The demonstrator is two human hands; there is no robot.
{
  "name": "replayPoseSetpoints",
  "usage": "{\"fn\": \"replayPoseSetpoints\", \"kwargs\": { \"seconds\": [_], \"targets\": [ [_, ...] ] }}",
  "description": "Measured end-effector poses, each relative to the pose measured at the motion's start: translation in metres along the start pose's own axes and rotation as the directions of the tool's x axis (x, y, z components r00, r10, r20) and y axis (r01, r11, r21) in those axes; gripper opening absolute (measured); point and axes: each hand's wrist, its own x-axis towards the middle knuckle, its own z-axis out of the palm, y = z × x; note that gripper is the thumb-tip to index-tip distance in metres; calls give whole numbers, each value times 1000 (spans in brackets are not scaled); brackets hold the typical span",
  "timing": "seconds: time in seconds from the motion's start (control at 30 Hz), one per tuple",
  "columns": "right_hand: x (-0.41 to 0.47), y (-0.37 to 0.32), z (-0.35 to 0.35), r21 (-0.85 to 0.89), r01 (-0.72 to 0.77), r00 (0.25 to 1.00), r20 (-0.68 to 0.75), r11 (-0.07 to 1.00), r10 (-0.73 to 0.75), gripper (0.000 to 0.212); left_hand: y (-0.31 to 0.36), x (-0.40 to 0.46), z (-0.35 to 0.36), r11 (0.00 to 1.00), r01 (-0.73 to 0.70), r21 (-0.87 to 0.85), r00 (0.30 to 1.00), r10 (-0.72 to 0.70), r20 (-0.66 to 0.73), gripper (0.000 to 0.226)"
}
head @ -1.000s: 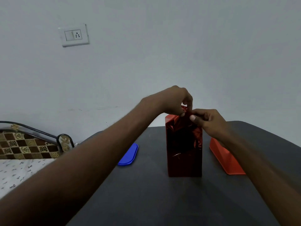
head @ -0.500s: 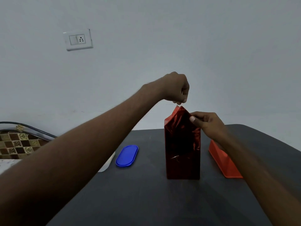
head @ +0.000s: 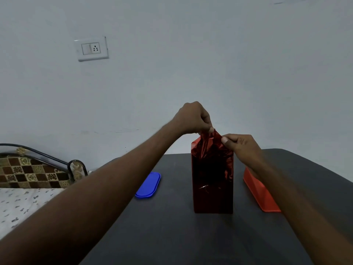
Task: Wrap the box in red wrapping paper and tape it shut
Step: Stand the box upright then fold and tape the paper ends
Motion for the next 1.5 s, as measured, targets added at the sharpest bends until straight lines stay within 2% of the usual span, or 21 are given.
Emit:
{"fn": "replayPoseSetpoints", "kwargs": {
  "seconds": [0.2, 0.27, 0.37, 0.47, 0.57, 0.73, 0.87, 0.97, 1.1, 1.37, 1.5],
  "targets": [
    [-1, 0, 2, -19, 0, 1000, -5, 1000, 0, 19, -2, -1, 7, 1000, -10, -17, 995, 9, -99, 15],
    [0, 0, 2, -35, -12, 1000, -10, 999, 12, 20, 3, -2, 8, 998, -29, 55, 992, 35, -124, 22],
    [1, 0, 2, -58, -18, 1000, -8, 998, 18, 22, 11, -1, 10, 961, -30, 275, 988, 69, -135, 27],
    [0, -2, 2, -71, -22, 1000, -12, 997, 21, 21, 14, 2, 8, 938, -11, 345, 990, 59, -127, 24],
    [-3, -6, 3, -52, -24, 1000, -11, 998, 24, 18, 16, 2, 4, 955, -22, 295, 991, 59, -118, 10],
    [-5, -9, 3, -60, -29, 999, -19, 998, 27, 15, 12, 4, -5, 991, -68, 117, 994, 78, -81, 13],
    [-5, -8, 4, -30, -36, 999, -20, 999, 35, 17, 6, 3, -18, 997, -70, 29, 991, 73, -115, 8],
    [-5, -8, 4, -25, -48, 999, -12, 999, 48, 19, 2, 3, -14, 994, -39, 107, 996, 48, -80, 23],
    [-4, -7, 3, -14, -55, 998, -17, 998, 55, 20, 3, 4, 2, 979, -24, 204, 999, 29, -21, 24],
    [-4, -5, 3, -45, -46, 999, -11, 998, 46, 18, -3, 4, 1, 985, -37, 171, 998, 46, -51, 18],
    [-5, -7, 3, -30, -41, 999, -15, 999, 41, 19, -9, 4, 3, 994, -39, 100, 998, 44, -54, 15]
  ]
}}
